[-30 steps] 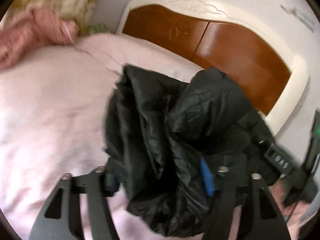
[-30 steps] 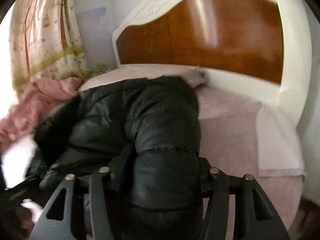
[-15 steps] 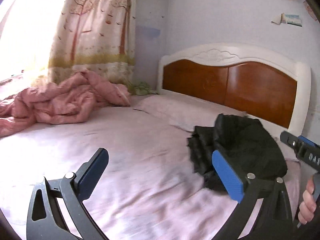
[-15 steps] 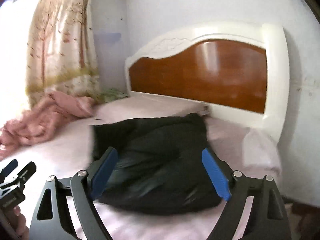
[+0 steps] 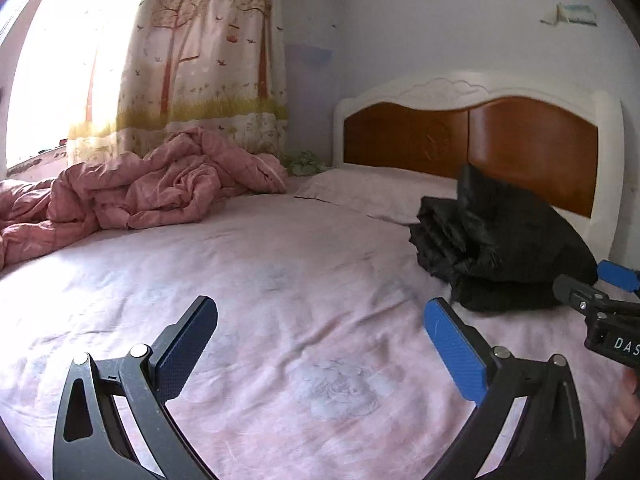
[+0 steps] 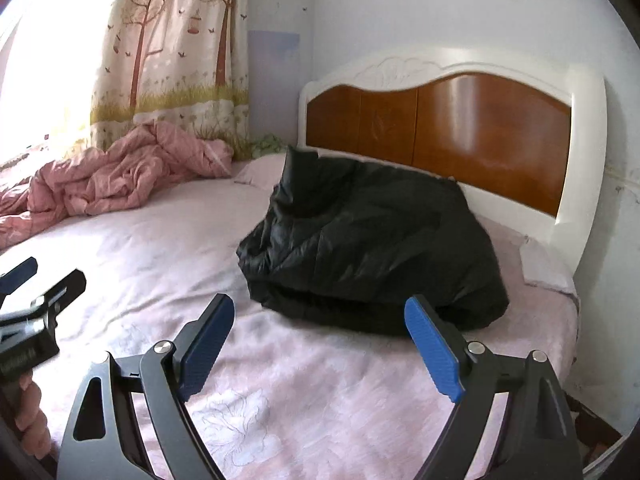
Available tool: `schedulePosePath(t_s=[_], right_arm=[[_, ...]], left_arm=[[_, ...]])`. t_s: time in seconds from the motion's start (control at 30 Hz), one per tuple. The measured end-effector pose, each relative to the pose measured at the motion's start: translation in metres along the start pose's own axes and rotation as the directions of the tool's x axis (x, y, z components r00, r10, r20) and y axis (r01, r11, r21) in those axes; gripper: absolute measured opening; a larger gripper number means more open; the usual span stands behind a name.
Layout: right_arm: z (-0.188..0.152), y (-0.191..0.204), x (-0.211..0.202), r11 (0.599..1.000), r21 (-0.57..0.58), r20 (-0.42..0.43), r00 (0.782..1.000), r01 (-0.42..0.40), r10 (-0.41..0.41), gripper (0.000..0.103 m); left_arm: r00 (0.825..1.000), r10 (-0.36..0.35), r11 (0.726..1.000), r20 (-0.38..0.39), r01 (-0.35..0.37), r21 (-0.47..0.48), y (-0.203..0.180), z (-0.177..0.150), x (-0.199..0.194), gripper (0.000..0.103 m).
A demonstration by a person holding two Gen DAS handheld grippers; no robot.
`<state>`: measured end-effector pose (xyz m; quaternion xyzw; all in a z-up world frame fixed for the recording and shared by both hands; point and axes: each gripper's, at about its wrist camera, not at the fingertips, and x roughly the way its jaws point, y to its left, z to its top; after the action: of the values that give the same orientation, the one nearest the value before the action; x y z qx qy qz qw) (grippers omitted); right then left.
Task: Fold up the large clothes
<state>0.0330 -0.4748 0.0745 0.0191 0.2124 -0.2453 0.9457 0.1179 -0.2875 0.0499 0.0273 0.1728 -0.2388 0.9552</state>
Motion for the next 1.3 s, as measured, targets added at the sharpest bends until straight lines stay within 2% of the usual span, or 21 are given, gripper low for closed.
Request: schedulePosePath(t_s=[0.1,0.2,0.47,0.73,1.3], right_arm=[[-0.006,-0.008,0.006,1.0,-0.014,-0.009,1.0,0.009,-0.009,0.089],[-0.006,-0.015,0.009,1.0,0.019,-0.026,1.0,0.004,-0.003,0.089],[-0.008,-0.01,0.013,1.0,0.003,-0.039,0.999,-0.003,0.003,0.089],[-0.009,-0.002,0.011,0.999,-0.039,-0.028,1.0,0.011,-0.012,0.089],[-0.011,-0.001,0.013,0.999,-0.041,-0.043,0.999,0.016,-0.018,0.089]], left_arm=[[1.0,-0.009,1.0,0.007,0.009,-0.012,0.003,-0.002,0.0,0.103],[1.0,-0.021,0.999,0.011,0.021,-0.034,0.007,-0.004,-0.001,0.103],[1.0,-0.002,0.999,0.028,0.0,0.039,0.0,-0.004,-0.002,0.103],[0.999,0.003,0.999,0.032,-0.004,0.034,0.0,-0.006,0.001,0.103],[1.0,0.002,0.999,0.025,-0.003,0.038,-0.002,-0.006,0.003,0.103]])
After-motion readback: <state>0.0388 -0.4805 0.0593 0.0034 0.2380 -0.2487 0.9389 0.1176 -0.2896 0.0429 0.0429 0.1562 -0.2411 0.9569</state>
